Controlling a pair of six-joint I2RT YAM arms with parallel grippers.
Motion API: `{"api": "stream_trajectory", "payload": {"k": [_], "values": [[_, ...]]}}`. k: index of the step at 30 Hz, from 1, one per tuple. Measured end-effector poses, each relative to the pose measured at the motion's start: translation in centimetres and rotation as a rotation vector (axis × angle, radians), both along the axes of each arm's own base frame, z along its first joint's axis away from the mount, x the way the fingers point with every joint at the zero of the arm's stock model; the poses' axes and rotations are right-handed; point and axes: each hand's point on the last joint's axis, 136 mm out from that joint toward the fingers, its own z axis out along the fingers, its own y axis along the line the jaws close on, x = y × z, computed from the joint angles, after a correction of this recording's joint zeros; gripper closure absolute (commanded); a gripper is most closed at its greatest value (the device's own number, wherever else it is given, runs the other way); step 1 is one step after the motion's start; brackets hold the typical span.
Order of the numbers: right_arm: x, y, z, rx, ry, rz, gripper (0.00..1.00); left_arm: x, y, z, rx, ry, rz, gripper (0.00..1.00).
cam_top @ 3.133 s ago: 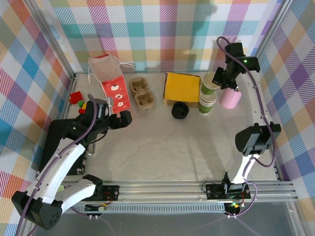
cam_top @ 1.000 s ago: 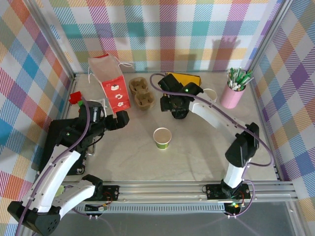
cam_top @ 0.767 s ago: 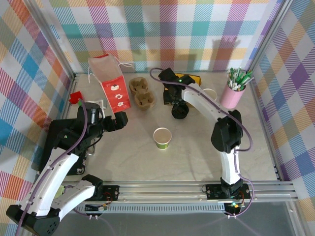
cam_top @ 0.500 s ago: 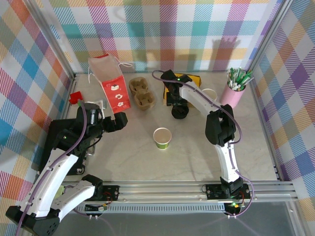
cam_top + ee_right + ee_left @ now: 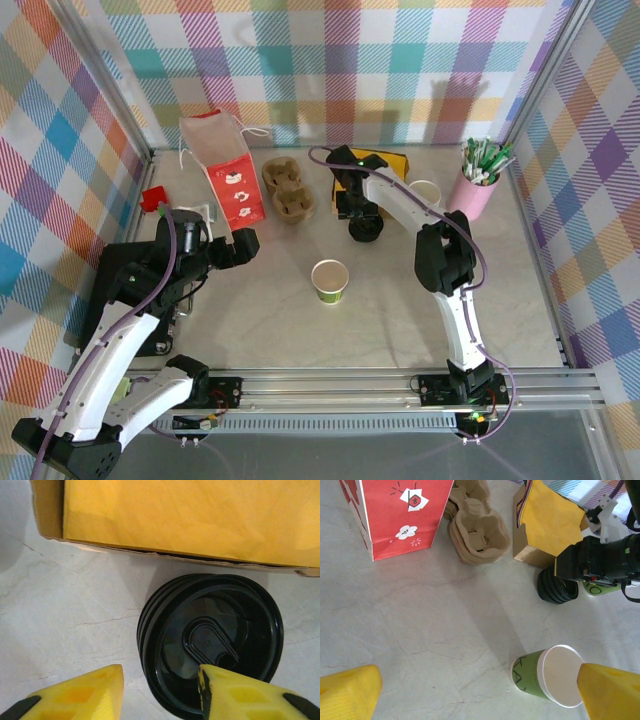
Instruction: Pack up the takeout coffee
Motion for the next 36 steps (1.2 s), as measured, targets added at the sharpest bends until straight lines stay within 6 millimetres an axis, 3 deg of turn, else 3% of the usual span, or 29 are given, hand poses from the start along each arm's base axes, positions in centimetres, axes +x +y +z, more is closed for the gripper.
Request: {"api": "stream_trajectory", "payload": {"k": [6, 15, 26, 30, 36], "values": [[-0.2, -0.2, -1.2, -0.008, 0.027, -0.006, 0.64, 0.0, 0.0, -0.1, 0.0, 0.001, 0.0, 0.0], [-0.2, -0.2, -1.5, 0.006, 0.036, -0.008, 0.84, 0.0, 0.0, -0.1, 0.001, 0.002, 0.001, 0.0], [-0.7, -0.4, -1.6, 0.024, 0.047, -0.011, 0.88, 0.0, 0.0, -0.1, 0.0, 0.003, -0.001, 0.0], [-1.5, -0.4, 0.4, 0.065, 0.03, -0.005, 0.88, -0.1, -0.1, 0.0, -0.006, 0.003, -0.008, 0.0], [-2.4, -0.1, 6.9, 0.197, -0.078, 0.007, 0.89, -0.4, -0.8, 0.4, -0.033, -0.009, -0.035, 0.02]]}}
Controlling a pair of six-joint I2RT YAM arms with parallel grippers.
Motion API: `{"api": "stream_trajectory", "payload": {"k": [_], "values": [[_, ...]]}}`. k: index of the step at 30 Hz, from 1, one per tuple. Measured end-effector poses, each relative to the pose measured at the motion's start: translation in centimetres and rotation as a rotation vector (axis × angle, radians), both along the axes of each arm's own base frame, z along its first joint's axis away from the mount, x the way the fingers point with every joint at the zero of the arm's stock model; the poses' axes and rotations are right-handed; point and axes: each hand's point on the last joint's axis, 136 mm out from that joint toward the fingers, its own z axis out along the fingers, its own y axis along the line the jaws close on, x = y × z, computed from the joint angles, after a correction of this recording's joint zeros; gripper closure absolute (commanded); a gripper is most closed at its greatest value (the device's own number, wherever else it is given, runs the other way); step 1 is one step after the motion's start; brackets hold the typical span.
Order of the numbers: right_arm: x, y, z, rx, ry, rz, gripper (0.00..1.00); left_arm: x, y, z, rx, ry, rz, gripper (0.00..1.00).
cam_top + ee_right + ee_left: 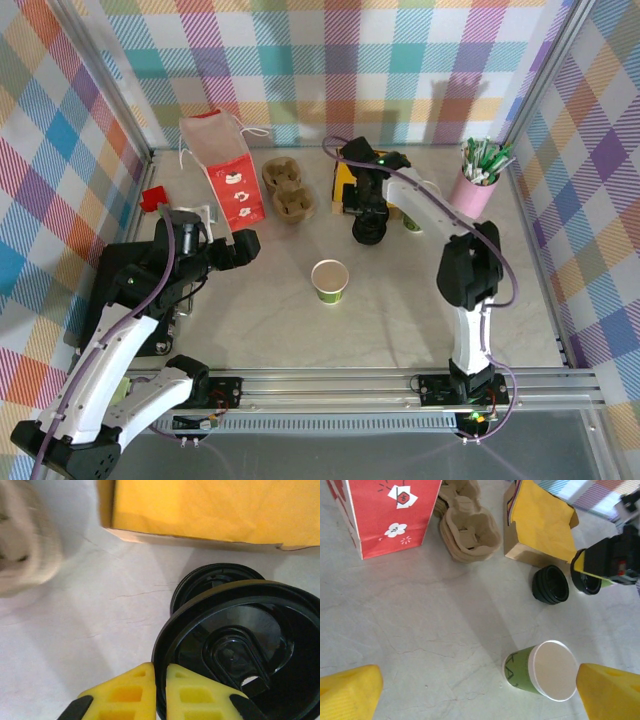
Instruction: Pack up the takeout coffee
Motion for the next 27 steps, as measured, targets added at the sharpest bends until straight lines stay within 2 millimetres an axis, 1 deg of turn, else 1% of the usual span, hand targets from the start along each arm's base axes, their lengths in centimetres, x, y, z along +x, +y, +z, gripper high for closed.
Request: {"api": "stream_trajectory", "payload": {"k": [3, 5, 8, 10, 11, 17, 18, 20, 21, 24, 27], "values": [[-1.2, 0.5, 3.2, 0.101, -0.045, 0.003, 0.89, 0.1, -1.1, 0.6, -0.03, -0.028, -0.034, 0.03], [-2.2, 0.8, 4.8, 0.175, -0.061, 0.003, 0.89, 0.0, -2.0, 1.0, -0.052, -0.043, -0.058, 0.03], [-3.8, 1.5, 6.8, 0.298, -0.072, 0.003, 0.89, 0.1, -3.9, 1.4, -0.086, -0.067, -0.107, 0.04], [-4.7, 2.0, 7.7, 0.379, -0.071, -0.001, 0.88, 0.2, -5.5, 1.5, -0.103, -0.079, -0.142, 0.04], [-5.1, 2.4, 8.2, 0.424, -0.069, -0.003, 0.88, 0.3, -6.5, 1.5, -0.11, -0.084, -0.168, 0.04], [-7.3, 4.7, 9.4, 0.591, -0.03, 0.007, 0.87, 1.2, -12.6, 0.2, -0.11, -0.1, -0.295, 0.08], [-7.6, 5.2, 9.6, 0.612, -0.023, 0.014, 0.88, 1.3, -13.5, -0.1, -0.108, -0.104, -0.311, 0.09], [-8.1, 6.2, 9.8, 0.641, -0.012, 0.027, 0.87, 1.6, -15.0, -0.8, -0.093, -0.108, -0.34, 0.16], [-8.4, 6.6, 9.9, 0.652, -0.006, 0.032, 0.87, 1.8, -15.6, -1.2, -0.086, -0.109, -0.35, 0.19], [-9.2, 7.3, 10.2, 0.679, 0.006, 0.043, 0.87, 2.5, -16.5, -1.8, -0.073, -0.119, -0.366, 0.2], [-9.8, 7.5, 10.4, 0.699, 0.013, 0.047, 0.87, 3.1, -16.9, -1.6, -0.077, -0.146, -0.362, 0.22]]}}
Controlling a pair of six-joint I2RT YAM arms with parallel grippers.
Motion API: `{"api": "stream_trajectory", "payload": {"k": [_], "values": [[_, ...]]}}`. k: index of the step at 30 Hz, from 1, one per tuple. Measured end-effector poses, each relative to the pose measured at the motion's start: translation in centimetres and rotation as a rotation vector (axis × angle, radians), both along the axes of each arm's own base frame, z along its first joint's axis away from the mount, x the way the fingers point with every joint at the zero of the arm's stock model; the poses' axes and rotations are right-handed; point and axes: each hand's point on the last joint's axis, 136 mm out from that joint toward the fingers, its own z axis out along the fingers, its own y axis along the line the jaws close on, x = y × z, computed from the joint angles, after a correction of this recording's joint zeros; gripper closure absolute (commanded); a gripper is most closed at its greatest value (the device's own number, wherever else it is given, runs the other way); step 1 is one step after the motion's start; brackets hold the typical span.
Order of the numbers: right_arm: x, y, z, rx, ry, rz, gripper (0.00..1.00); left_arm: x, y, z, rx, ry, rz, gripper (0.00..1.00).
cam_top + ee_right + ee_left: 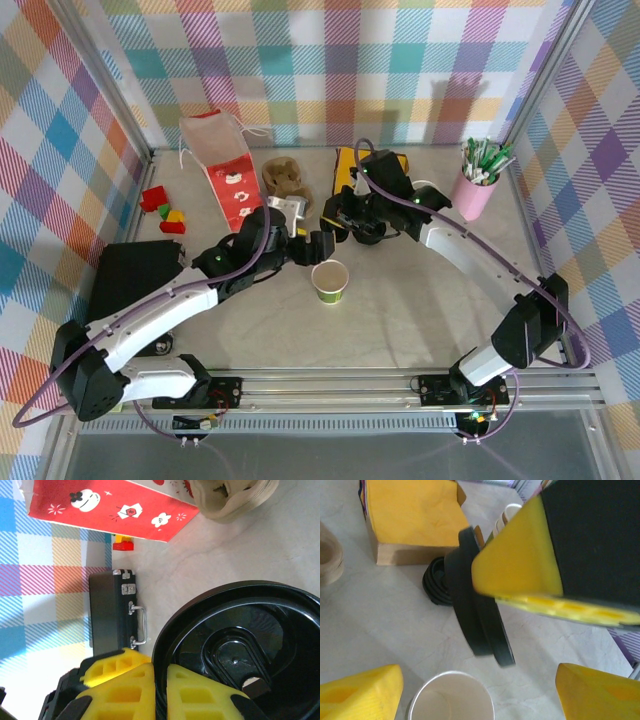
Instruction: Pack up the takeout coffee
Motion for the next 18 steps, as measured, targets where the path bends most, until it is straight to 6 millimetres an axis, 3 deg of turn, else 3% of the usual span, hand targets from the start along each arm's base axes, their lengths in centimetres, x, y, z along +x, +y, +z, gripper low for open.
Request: {"api": "stream_trajectory", "payload": {"k": [5, 9, 13, 18], "values": [[-0.3, -0.1, 0.4, 0.027, 0.003, -0.009, 0.87, 0.9, -0.5, 0.6, -0.027, -0.043, 0.01, 0.3], [-0.4, -0.1, 0.4, 0.034, 0.007, -0.011, 0.87, 1.4, -0.9, 0.3, -0.029, -0.056, 0.014, 0.4], [-0.5, 0.0, 0.5, 0.04, 0.012, -0.013, 0.87, 1.9, -1.4, -0.3, -0.023, -0.053, 0.011, 0.44], [-0.7, 0.0, 0.7, 0.048, 0.007, -0.014, 0.87, 2.0, -2.0, -0.9, -0.021, -0.047, -0.007, 0.59]]}}
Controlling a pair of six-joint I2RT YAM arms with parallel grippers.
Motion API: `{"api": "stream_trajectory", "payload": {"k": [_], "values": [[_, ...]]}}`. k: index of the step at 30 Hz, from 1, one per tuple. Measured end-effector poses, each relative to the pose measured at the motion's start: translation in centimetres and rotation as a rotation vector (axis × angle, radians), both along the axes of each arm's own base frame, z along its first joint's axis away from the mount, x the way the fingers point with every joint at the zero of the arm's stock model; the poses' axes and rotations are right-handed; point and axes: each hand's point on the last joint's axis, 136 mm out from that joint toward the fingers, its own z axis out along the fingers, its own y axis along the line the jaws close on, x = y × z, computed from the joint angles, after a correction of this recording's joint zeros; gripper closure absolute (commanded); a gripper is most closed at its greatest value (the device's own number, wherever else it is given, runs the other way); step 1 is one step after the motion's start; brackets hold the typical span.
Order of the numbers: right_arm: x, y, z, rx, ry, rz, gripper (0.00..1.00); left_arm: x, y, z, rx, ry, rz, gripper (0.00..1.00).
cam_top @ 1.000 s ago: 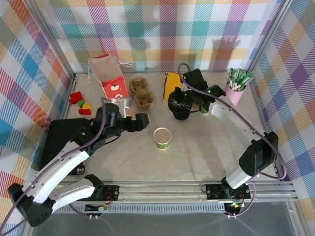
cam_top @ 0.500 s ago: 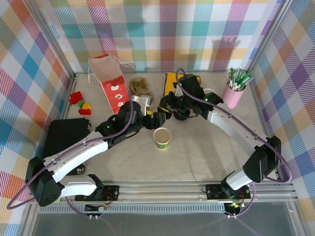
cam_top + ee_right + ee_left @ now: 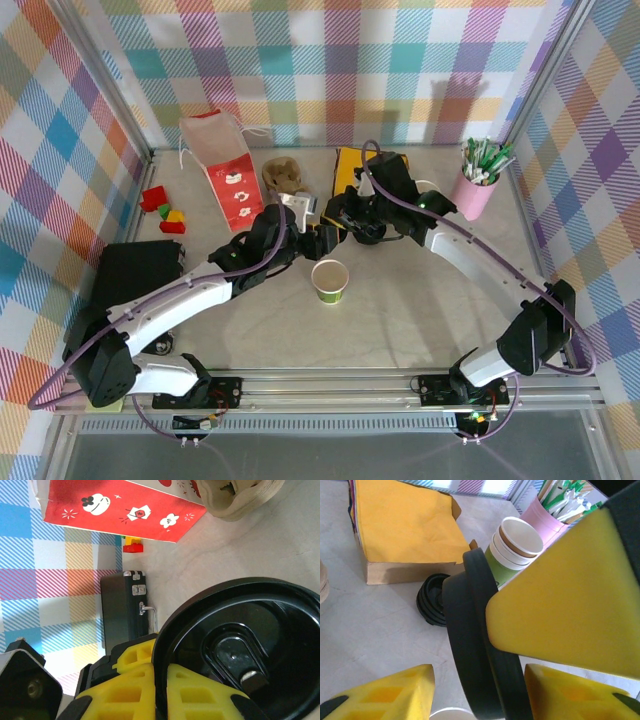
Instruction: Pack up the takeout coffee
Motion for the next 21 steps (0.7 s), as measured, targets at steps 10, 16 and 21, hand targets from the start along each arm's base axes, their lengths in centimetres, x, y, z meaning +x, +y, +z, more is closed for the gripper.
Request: {"api": "stream_trajectory", "payload": {"k": [10, 16, 21], "values": [[0.1, -0.9, 0.5, -0.031, -0.045, -0.022, 0.65, 0.0, -0.4, 0.7, -0.034, -0.007, -0.011, 0.82], [-0.1, -3.3, 1.8, -0.146, -0.188, -0.02, 0.5, -0.7, 0.2, 1.0, -0.061, 0.038, 0.01, 0.92], [-1.4, -5.6, 5.8, -0.221, -0.48, 0.043, 0.47, -2.5, 1.8, 1.5, -0.085, 0.123, 0.013, 0.93]]}}
